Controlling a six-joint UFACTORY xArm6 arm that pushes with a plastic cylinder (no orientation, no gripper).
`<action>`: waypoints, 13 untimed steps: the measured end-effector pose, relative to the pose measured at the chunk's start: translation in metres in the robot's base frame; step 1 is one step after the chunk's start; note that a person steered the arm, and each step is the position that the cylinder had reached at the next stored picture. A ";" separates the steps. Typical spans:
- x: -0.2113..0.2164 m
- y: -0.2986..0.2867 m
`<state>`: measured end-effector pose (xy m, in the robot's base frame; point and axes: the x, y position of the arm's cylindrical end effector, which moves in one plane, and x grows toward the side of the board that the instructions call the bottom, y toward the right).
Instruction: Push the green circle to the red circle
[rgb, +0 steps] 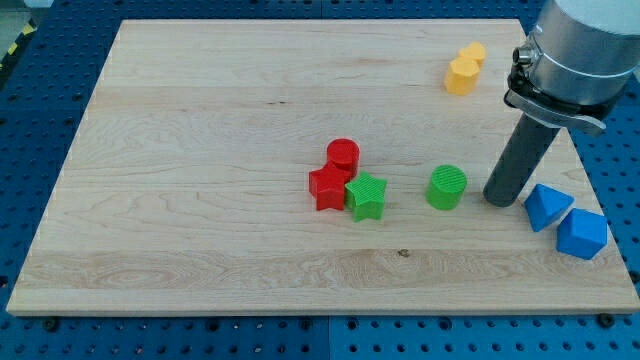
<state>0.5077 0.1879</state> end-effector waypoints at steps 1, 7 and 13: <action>0.000 -0.001; 0.010 -0.002; -0.040 -0.082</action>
<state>0.4677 0.1063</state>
